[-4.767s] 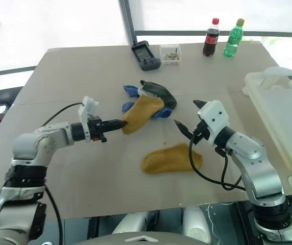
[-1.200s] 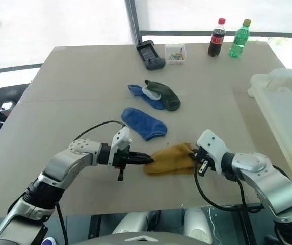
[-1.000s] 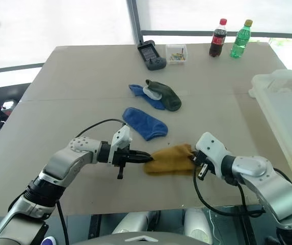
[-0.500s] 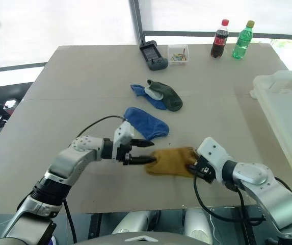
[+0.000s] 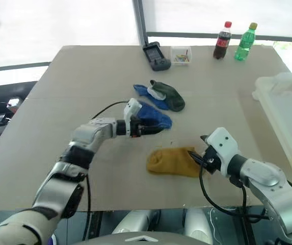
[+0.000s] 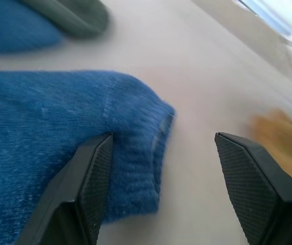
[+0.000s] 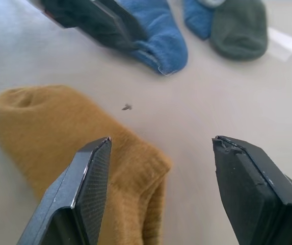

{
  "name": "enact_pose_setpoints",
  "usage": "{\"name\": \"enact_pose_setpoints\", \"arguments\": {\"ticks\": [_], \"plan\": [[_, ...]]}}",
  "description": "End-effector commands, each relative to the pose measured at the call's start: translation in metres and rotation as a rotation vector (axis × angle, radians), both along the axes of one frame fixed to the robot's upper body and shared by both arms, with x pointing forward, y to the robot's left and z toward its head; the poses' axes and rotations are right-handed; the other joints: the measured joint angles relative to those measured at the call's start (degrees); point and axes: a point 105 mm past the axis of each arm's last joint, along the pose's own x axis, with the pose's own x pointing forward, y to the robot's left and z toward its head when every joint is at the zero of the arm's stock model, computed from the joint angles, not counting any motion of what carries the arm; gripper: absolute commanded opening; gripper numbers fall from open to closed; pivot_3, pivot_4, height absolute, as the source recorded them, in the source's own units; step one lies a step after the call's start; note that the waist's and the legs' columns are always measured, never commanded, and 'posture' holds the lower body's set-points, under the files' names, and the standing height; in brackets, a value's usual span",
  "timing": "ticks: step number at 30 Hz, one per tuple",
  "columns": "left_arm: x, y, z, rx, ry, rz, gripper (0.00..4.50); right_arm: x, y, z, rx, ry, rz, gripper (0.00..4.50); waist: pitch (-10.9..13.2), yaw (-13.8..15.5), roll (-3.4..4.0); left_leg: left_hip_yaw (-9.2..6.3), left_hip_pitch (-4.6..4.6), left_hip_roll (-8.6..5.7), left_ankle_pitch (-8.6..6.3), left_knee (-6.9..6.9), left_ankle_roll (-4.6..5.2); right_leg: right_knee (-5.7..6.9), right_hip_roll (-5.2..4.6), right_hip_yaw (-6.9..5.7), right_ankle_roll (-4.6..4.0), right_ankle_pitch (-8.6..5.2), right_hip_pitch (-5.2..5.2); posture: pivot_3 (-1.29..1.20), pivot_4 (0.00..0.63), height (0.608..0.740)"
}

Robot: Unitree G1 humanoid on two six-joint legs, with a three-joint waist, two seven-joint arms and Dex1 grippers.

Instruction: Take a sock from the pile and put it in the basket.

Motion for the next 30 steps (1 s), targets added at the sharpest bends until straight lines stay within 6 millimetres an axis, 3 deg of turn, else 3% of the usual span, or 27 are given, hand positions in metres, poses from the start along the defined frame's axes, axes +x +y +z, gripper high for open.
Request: {"name": "enact_pose_setpoints", "arguments": {"ticks": [1, 5, 10, 15, 21, 25, 30], "plan": [[0.031, 0.005, 0.018, -0.04, -0.086, 0.135, 3.37, 0.002, -0.002, 0.017, -0.003, -0.1, -0.054, 3.22, 0.03, -0.01, -0.12, 0.02, -0.04, 0.0, 0.0, 0.01, 0.0, -0.01, 0.0, 0.01, 0.07, 0.04, 0.0, 0.0, 0.15, 0.74], [0.009, -0.006, 0.05, -0.165, -0.145, -0.087, 3.37, 0.0, -0.004, 0.018, 0.012, -0.111, -0.087, 3.22, 0.03, -1.0, -0.12, 0.14, -0.22, -0.01, -0.06, 0.02, 0.1, -0.05, -0.01, 0.17, 0.09, 0.05, -0.2, 0.0, 0.15, 0.74], [-0.046, 0.007, 0.044, -0.154, -0.139, -0.293, 3.37, -0.005, -0.002, 0.009, 0.036, -0.07, -0.088, 3.22, 0.01, -2.96, -0.07, 0.16, -0.5, -0.01, -0.08, -0.02, 0.15, 0.08, -0.08, 0.13, 0.08, 0.05, -0.61, 0.0, 0.15, 0.74], [-0.09, 0.011, 0.025, -0.056, -0.152, -0.379, 3.37, -0.005, -0.005, -0.005, 0.02, -0.02, -0.073, 3.22, 0.03, -2.27, -0.04, 0.17, -0.36, -0.05, -0.09, -0.05, 0.16, 0.06, -0.11, 0.14, 0.05, 0.06, -0.68, 0.0, 0.15, 0.74], [-0.112, 0.003, -0.01, 0.093, -0.198, -0.433, 3.37, -0.008, -0.005, -0.033, -0.062, 0.05, -0.004, 3.22, 0.01, -0.53, 0.01, 0.2, 0.08, -0.04, -0.09, -0.05, 0.14, 0.0, -0.09, 0.12, -0.02, 0.21, -0.23, 0.0, 0.15, 0.74], [-0.114, 0.009, -0.039, 0.267, -0.234, -0.459, 3.37, -0.004, -0.016, -0.051, -0.19, 0.054, -0.005, 3.22, 0.0, -0.65, 0.01, 0.27, 0.01, -0.05, -0.09, -0.06, 0.15, -0.07, -0.09, 0.11, -0.02, 0.21, -0.26, 0.0, 0.15, 0.74], [-0.115, 0.017, -0.057, 0.358, -0.24, -0.487, 3.37, 0.003, -0.031, -0.06, -0.267, 0.04, -0.081, 3.22, -0.29, -0.53, 0.04, 0.23, 0.13, -0.03, -0.09, -0.09, 0.15, -0.12, -0.09, 0.11, -0.02, 0.21, -0.14, 0.0, 0.15, 0.74]]}}
